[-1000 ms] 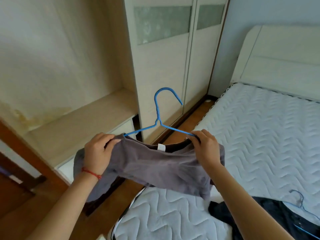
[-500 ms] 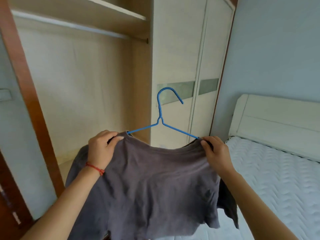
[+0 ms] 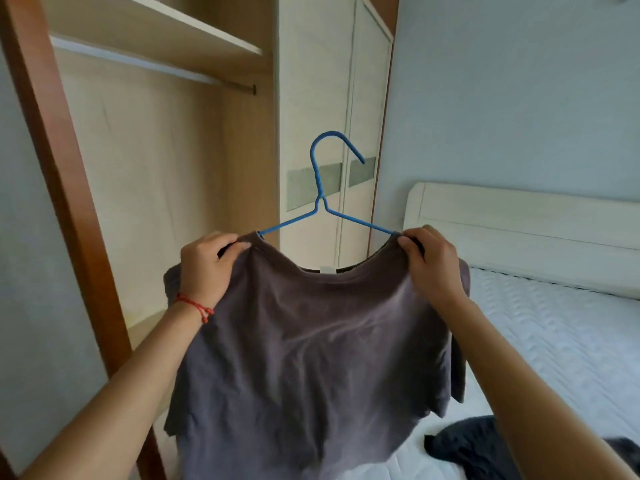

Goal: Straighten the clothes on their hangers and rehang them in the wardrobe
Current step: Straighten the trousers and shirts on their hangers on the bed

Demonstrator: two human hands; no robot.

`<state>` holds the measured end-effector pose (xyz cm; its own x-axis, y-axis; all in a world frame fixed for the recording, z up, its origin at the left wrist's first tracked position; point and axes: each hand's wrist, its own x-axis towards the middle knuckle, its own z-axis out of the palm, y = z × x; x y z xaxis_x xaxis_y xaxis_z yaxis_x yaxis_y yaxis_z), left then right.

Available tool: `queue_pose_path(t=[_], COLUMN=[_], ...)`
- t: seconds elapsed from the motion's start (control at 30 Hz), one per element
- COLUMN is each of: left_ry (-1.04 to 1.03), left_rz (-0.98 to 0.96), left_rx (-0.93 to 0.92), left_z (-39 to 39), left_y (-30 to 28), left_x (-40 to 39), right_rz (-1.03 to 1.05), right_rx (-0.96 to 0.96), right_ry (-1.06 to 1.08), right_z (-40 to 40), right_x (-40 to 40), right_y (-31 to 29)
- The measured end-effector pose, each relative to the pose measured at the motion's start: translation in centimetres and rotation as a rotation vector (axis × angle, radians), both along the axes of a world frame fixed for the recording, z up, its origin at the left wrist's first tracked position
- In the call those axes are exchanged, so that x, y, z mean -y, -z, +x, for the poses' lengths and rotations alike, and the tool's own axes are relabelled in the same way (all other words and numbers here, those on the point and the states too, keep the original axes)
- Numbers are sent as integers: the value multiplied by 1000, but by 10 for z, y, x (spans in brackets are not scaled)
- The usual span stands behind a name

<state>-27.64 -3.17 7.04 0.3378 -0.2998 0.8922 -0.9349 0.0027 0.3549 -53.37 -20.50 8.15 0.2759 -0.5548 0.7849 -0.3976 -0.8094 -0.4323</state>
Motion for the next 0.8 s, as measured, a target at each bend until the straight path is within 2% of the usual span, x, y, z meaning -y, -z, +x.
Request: queue_pose_path(t=[0.2, 0.4, 0.6, 0.8], left_ry=[155, 289, 342, 330], left_rz=[-41, -1, 201, 433], left_rx=[-37, -165, -232, -280], left_z=[-40, -74, -107, -132], left_y=[-33, -37, 25, 104], left_x=[15, 68, 152, 277], right_rz=[-67, -78, 161, 426], right_rx=[53, -14, -161, -290], right_ry=[167, 321, 407, 354], right_z=[-53, -103, -146, -176], right_x=[-23, -8, 49, 169], right_y=[-27, -38, 28, 119])
